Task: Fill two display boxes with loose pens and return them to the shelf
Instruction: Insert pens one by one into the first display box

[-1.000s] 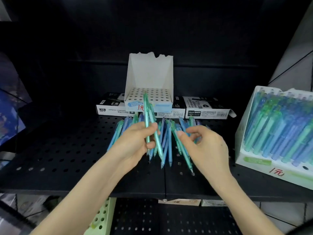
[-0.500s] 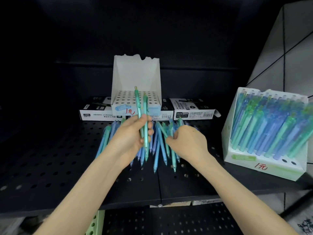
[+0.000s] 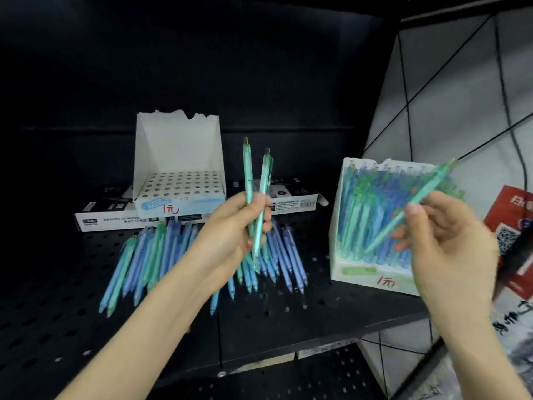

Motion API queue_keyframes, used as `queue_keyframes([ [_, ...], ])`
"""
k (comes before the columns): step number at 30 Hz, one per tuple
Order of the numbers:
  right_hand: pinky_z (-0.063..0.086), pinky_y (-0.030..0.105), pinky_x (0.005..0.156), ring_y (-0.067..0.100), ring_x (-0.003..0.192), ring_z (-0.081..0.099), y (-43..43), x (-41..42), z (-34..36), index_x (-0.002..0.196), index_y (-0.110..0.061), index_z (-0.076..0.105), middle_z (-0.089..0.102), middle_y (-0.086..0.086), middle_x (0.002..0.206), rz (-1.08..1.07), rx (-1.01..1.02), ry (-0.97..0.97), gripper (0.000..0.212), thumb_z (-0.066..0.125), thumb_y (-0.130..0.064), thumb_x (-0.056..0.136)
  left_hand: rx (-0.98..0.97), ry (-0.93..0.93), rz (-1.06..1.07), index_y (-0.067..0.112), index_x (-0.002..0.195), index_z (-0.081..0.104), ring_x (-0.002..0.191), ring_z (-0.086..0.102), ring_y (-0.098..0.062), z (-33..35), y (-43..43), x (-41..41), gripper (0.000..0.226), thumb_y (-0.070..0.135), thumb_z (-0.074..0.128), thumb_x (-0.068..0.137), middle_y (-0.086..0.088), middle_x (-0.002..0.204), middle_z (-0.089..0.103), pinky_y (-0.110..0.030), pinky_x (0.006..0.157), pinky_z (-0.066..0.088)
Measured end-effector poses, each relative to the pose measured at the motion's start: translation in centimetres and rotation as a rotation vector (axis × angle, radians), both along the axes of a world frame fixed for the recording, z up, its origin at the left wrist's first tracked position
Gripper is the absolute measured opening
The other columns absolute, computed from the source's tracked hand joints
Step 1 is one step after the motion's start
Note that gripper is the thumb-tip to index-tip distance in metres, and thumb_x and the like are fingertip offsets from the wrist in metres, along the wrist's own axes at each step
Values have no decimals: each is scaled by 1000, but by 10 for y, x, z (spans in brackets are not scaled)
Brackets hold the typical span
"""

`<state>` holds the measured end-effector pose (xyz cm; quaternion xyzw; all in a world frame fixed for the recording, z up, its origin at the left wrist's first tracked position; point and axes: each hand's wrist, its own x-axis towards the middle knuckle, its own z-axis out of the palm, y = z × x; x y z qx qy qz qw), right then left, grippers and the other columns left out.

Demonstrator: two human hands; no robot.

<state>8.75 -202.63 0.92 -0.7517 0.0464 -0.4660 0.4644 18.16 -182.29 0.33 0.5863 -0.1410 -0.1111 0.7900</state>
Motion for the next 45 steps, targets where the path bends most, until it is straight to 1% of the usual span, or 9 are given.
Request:
queue_keyframes([
  [3,52,26,63,16,66,63,-35,-6,-5,96,-33,51,61,-1,78,-221,-62,-77,6,49,-31,91,-58,8,-37,13,87,62,60,53,-7,3,-24,-1,15,22,51,92,4,70,54,-19,47,33],
  [7,45,7,64,7,67,56,-55,-9,-10,108,-8,57,60,4,82,-317,-109,21,19,56,-16,90,-93,29,-78,12,88,63,60,51,-8,0,-49,-1,16,21,51,93,3,69,54,-17,44,34],
  [17,35,7,59,-3,66,54,-67,-17,-15,94,-18,61,55,-17,70,-325,-250,199,8,62,-19,86,-109,88,-183,10,90,62,58,48,-8,-13,-66,-4,17,23,58,81,2,68,52,-18,47,35],
  [23,46,29,62,12,63,55,-68,-11,-20,82,-17,66,59,-9,69,-332,-316,289,5,67,-22,82,-119,108,-241,9,88,64,56,46,-8,-16,-62,-8,16,20,60,77,2,65,52,-17,45,34],
  [27,38,27,60,10,62,49,-68,-10,-27,81,-17,67,59,-8,70,-354,-327,345,5,67,-22,81,-112,100,-299,12,79,71,55,47,-9,-18,-62,-9,14,24,71,73,0,65,53,-16,43,37],
  [31,35,25,60,11,63,49,-68,-12,-26,82,-17,68,60,-6,73,-366,-329,382,7,67,-24,82,-102,47,-379,15,77,74,55,48,-8,-19,-61,-8,40,38,90,48,1,65,56,-15,42,35],
  [39,33,25,59,13,66,51,-61,-14,-26,92,-15,70,58,-7,77,-463,-335,424,15,68,-26,83,-28,3,-413,16,75,75,56,46,-8,-16,-60,-15,20,33,72,64,2,64,56,-15,43,35],
  [41,32,25,56,12,63,48,-52,-19,-23,96,-15,68,55,-7,78,-542,-389,314,18,68,-27,82,9,-29,-425,17,77,75,56,47,-8,-16,-60,-17,22,35,69,66,2,64,56,-19,48,31],
  [45,44,18,60,6,66,56,-6,-28,-2,90,-29,68,63,-13,73,-139,-240,100,19,60,-44,83,91,-109,-467,19,75,74,56,51,-5,-15,-59,-21,17,33,65,71,4,63,59,-20,51,28],
])
